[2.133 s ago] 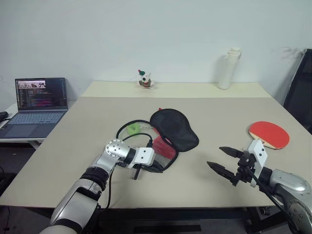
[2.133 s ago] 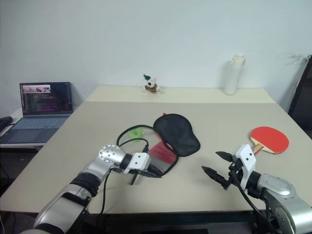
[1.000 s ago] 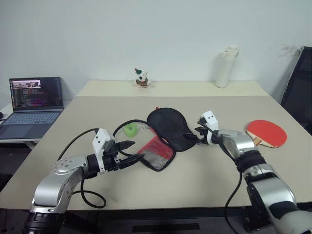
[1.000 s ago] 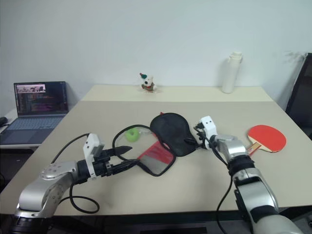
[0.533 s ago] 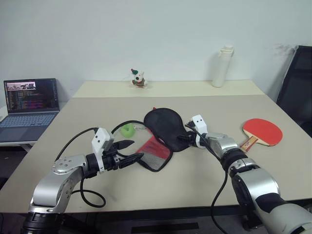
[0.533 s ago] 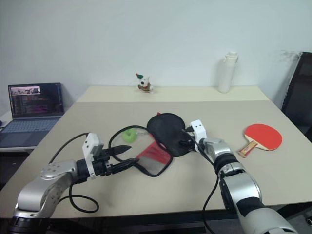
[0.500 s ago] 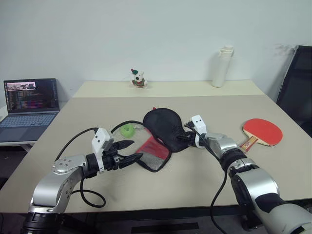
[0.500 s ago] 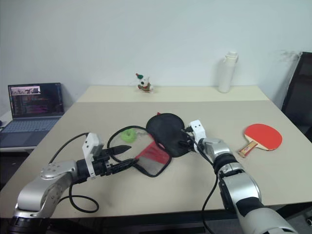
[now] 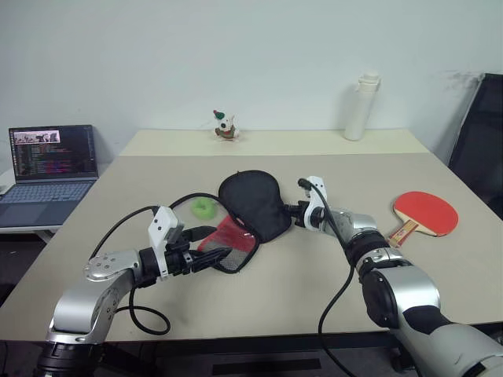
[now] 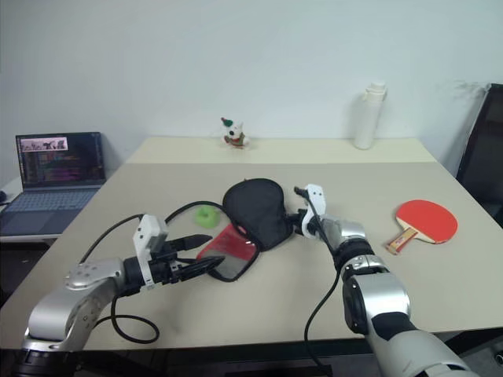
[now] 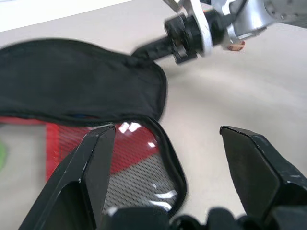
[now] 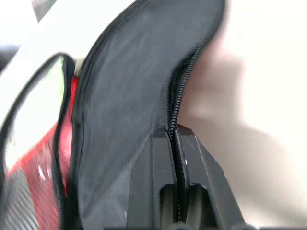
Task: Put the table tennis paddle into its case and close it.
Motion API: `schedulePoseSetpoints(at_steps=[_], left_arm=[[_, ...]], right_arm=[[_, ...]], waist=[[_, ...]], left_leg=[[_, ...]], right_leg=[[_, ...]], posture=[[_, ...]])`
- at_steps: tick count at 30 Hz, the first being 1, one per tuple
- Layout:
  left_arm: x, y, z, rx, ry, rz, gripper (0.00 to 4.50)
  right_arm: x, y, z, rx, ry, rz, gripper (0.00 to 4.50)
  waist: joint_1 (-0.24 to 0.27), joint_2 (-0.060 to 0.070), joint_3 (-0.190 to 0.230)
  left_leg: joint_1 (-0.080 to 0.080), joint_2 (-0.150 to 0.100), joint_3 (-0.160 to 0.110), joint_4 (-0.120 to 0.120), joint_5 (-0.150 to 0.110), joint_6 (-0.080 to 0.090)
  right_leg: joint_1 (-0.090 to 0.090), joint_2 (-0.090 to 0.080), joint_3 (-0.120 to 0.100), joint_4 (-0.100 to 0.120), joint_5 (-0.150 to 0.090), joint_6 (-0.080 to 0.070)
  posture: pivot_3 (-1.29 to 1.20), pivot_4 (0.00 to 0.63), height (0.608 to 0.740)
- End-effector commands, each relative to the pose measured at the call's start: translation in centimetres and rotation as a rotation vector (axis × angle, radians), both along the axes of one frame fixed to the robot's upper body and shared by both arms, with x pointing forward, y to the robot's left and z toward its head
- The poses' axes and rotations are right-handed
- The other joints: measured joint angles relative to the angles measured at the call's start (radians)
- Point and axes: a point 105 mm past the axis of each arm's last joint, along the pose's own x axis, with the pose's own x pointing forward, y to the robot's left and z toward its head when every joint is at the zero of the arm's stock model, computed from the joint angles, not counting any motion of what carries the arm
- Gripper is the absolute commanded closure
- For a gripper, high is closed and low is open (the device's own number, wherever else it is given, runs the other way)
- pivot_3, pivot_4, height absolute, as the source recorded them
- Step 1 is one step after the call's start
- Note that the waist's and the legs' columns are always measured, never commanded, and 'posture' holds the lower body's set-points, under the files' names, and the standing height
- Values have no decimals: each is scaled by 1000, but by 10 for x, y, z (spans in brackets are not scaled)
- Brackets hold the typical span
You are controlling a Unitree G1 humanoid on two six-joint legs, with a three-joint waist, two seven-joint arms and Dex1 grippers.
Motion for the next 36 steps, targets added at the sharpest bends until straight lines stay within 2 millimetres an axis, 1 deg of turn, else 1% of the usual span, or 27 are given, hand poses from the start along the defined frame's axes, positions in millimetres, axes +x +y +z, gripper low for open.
schedulePoseSetpoints(at_steps=[1,4,8,14,17,20,23,27,29,32,36], left_arm=[[1,-3,12,12,-52,-31,708],[3,-5,12,13,-53,-45,708],[8,-8,12,16,-57,-68,708],[12,-12,13,24,-61,-97,708],[14,-14,14,23,-66,-109,708],[15,-16,15,24,-67,-124,708],[14,-17,15,26,-65,-134,708],[12,-18,13,30,-58,-149,708],[11,-18,13,31,-55,-153,708],[9,-18,12,34,-48,-160,708],[8,-18,12,37,-45,-163,708]], right_arm=[[10,-12,23,111,-10,-99,4481],[12,-23,20,162,23,-175,4481],[18,-46,14,196,39,-328,4481],[19,-68,11,205,39,-463,4481],[16,-77,9,210,45,-537,4481],[7,-80,8,208,43,-600,4481],[-5,-77,6,203,54,-640,4481],[-22,-66,2,179,71,-613,4481],[-29,-64,2,168,76,-604,4481],[-33,-68,4,151,66,-608,4481],[-31,-82,10,128,46,-619,4481]], waist=[[0,0,0],[0,0,0],[0,0,0],[0,0,0],[0,0,0],[0,0,0],[0,0,0],[0,0,0],[0,0,0],[0,0,0],[0,0,0]], left_leg=[[0,0,0,0,0,0],[-1,0,0,0,0,0],[-1,0,0,0,0,0],[-1,0,1,0,0,0],[-2,0,1,-1,0,0],[-2,0,1,-1,0,0],[-3,0,1,-1,0,0],[-3,0,1,-1,0,0],[-3,0,1,-1,0,0],[-3,0,1,-1,0,0],[-3,0,1,-1,0,0]], right_leg=[[0,0,0,0,0,0],[0,0,0,0,0,0],[0,0,0,0,0,0],[-1,0,0,0,0,0],[-2,0,1,0,0,0],[-3,0,1,1,0,0],[-4,0,1,1,0,0],[-5,0,1,2,0,0],[-5,0,1,2,0,0],[-5,0,1,2,0,0],[-5,1,1,2,0,0]], posture=[[0,150,740],[0,150,740],[0,150,740],[0,150,740],[0,150,740],[0,150,740],[0,150,740],[0,150,740],[0,150,740],[0,150,740],[0,150,740]])
